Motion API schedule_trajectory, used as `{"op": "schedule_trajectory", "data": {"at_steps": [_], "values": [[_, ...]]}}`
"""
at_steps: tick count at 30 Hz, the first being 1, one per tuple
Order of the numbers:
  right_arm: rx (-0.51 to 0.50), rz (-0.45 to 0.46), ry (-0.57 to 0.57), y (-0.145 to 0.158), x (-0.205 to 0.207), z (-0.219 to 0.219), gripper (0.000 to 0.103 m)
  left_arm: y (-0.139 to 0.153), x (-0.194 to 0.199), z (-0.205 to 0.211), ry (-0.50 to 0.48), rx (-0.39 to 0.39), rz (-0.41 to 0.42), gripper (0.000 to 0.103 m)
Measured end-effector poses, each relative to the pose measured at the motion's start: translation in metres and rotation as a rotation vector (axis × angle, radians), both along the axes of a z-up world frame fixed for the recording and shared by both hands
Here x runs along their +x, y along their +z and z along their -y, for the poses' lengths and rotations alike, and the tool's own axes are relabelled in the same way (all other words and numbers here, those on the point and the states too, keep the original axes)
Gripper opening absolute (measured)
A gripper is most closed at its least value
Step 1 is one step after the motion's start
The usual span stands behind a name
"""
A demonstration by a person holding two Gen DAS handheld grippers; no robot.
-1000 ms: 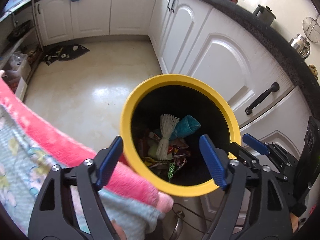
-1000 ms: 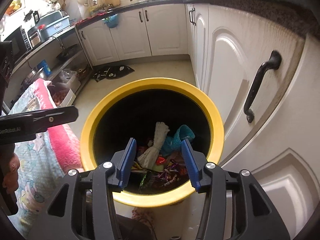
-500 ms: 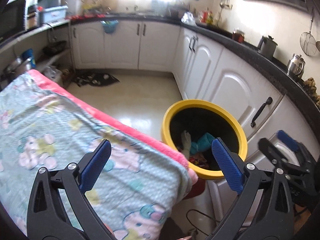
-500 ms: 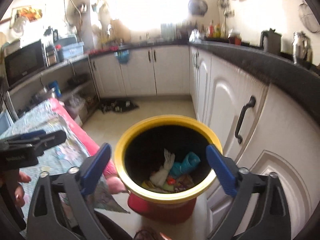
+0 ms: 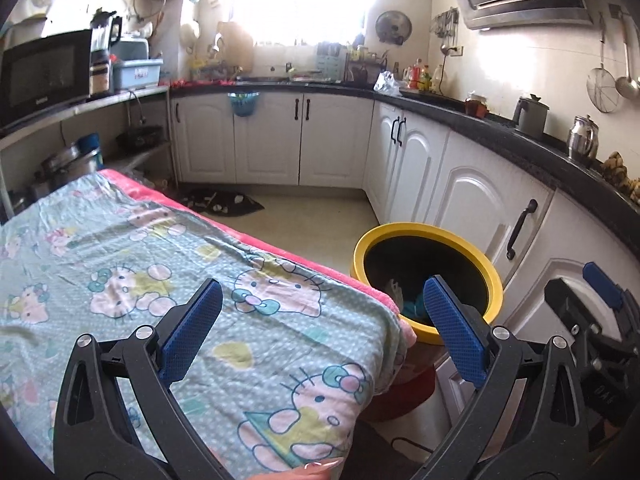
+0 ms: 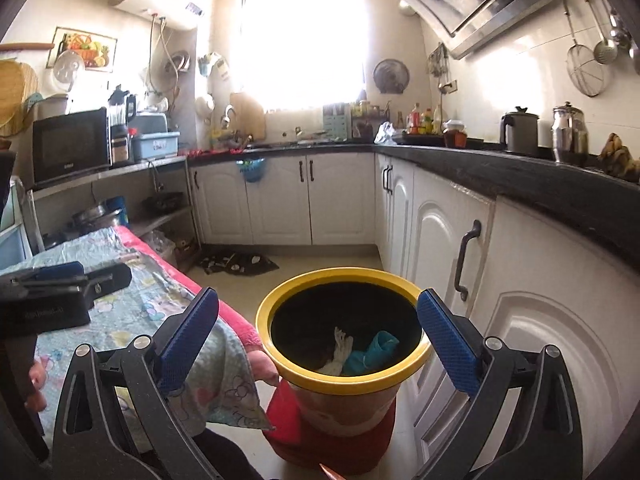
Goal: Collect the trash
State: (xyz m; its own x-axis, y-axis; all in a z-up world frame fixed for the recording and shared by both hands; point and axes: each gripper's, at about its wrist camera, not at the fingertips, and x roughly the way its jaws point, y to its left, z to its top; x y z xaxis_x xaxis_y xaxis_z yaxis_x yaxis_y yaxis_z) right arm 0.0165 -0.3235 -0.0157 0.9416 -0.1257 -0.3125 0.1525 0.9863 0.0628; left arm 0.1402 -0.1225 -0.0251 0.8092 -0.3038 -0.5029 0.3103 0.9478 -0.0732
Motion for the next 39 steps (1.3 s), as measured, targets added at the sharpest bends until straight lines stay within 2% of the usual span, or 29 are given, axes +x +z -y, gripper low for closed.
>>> {"op": "schedule_trajectory", "data": {"at_steps": [10, 18, 39], "values": [[0.004, 0.050, -0.029, 0.005, -0.026, -0.004, 0.097, -0.002, -0.023, -0.003, 0.031, -0.006, 0.032, 0.093], [-0.044, 0.077, -0.031, 0.006, -0.035, -0.013, 0.097, 0.006, -0.036, -0.003, 0.025, -0.016, 0.098, 0.093], [-0.050, 0.082, -0.034, 0.005, -0.037, -0.016, 0.097, 0.008, -0.038, -0.005, 0.029, -0.023, 0.095, 0.093]]}}
